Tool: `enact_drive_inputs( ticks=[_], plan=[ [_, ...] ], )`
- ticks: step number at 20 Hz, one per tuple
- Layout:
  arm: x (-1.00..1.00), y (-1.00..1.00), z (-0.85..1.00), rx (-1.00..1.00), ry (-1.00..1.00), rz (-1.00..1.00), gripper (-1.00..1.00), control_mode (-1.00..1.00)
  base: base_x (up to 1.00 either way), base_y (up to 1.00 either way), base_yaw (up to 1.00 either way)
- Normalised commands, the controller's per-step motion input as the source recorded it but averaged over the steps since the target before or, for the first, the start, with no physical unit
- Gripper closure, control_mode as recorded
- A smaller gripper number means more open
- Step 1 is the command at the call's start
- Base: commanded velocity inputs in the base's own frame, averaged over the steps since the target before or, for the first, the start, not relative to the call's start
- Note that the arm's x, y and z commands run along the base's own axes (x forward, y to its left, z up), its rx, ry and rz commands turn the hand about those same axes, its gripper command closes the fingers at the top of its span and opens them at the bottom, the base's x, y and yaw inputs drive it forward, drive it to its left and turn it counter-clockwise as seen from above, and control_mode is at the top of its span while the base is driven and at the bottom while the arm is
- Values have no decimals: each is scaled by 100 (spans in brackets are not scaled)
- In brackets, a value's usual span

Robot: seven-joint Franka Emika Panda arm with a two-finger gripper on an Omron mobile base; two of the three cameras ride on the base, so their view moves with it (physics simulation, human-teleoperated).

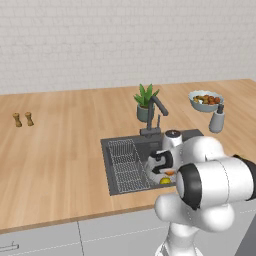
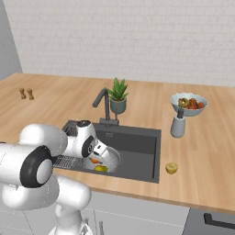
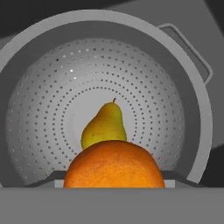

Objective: Put the colander in the sink, put the kiwi, pear, tangerine in the colander, and turn on the sink faucet and pour water over the colander.

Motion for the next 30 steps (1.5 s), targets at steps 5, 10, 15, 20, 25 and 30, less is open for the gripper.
enact_drive_inputs(
  ticks=[5, 10, 15, 20, 25, 30],
  plan=[
    [0, 0, -28, 0, 0, 0, 100, -100, 0, 0, 0],
    [0, -1, -16, 0, 0, 0, -100, -100, 0, 0, 0],
    [-5, -21, 5, 0, -3, 0, -100, -100, 0, 0, 0],
    [-28, -20, 42, 4, -7, 0, -100, -100, 0, 0, 0],
    [-48, -7, 77, 10, -9, 0, -100, -100, 0, 0, 0],
    [-45, -23, 94, 9, -6, 0, -100, -100, 0, 0, 0]
  ],
)
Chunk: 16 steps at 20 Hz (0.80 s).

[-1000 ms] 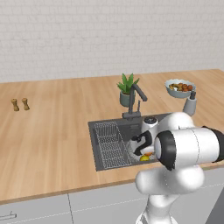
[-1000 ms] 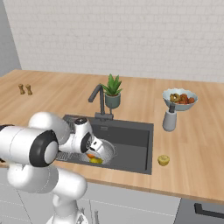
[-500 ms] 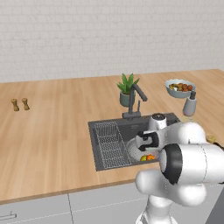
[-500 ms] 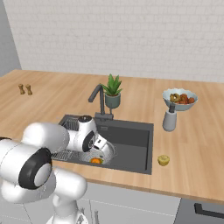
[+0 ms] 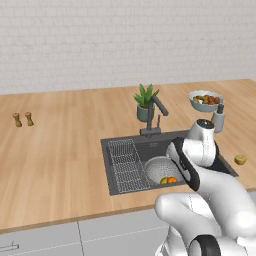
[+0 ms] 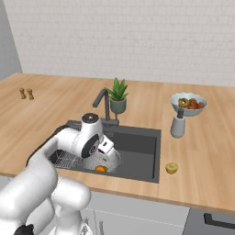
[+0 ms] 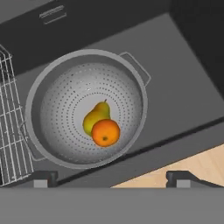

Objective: Put the colander in the sink, put the kiwi, pear, tangerine in the colander, and turn on the sink faucet and pour water over the colander.

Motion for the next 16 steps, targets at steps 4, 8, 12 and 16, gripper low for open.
enact_drive_inputs(
  ticks=[4, 8, 12, 16],
  plan=[
    [-7, -70, 81, 5, 0, 0, -100, -100, 0, 0, 0],
    [-2, -88, 47, 0, 0, -2, -100, -100, 0, 0, 0],
    [0, -91, 40, 0, 0, -4, -100, -100, 0, 0, 0],
    [0, -87, 32, 0, 0, -3, -100, -100, 0, 0, 0]
  ],
)
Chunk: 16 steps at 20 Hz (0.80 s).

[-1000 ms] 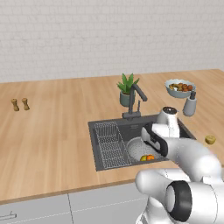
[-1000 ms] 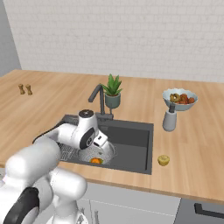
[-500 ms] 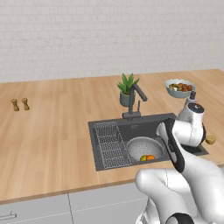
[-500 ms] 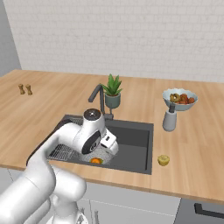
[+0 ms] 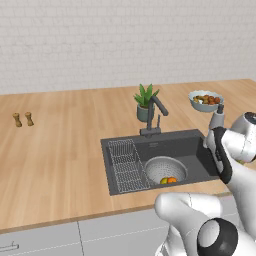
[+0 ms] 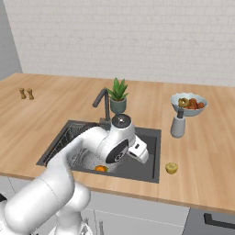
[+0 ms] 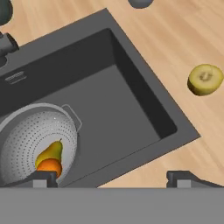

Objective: Put the colander in the sink, put the kiwi, pear, tangerine in the colander, and turn on the sink faucet and pour water over the colander.

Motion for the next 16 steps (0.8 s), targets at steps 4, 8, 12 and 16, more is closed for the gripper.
enact_drive_inputs(
  ticks=[4, 8, 12, 16],
  plan=[
    [0, -77, 5, 0, 0, -2, -100, -100, 0, 0, 0],
    [0, -67, 0, -2, 0, -1, -100, -100, 0, 0, 0],
    [0, -47, -4, -6, 0, -2, -100, -100, 0, 0, 0],
    [4, -39, -19, -10, 2, -1, -100, -100, 0, 0, 0]
  ],
)
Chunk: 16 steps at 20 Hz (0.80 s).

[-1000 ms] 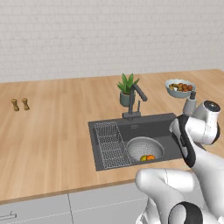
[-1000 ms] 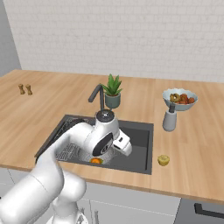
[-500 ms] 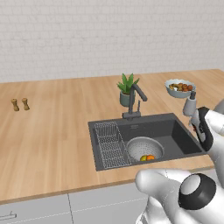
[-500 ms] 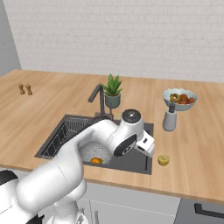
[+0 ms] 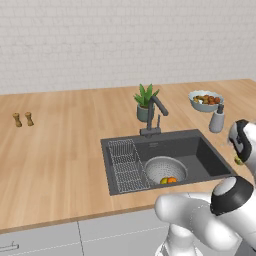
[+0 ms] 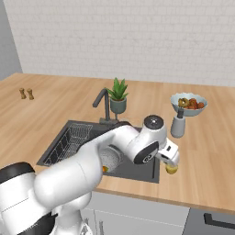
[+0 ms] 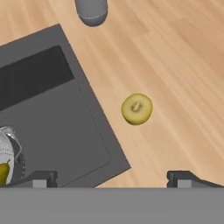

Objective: Put the colander in the sink, put the kiwi, pear, tangerine in the colander, and turn on the sink faucet and pour water over the colander.

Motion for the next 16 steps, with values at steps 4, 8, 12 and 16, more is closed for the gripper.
enact_drive_inputs(
  ticks=[4, 8, 12, 16],
  plan=[
    [11, -28, -30, -11, 0, 0, -100, -100, 0, 0, 0],
    [3, -18, -32, -10, 0, 0, -100, -100, 0, 0, 0],
    [1, -9, -32, -7, 0, 0, -100, -100, 0, 0, 0],
    [5, -8, -31, -3, 0, 0, -100, -100, 0, 0, 0]
  ],
)
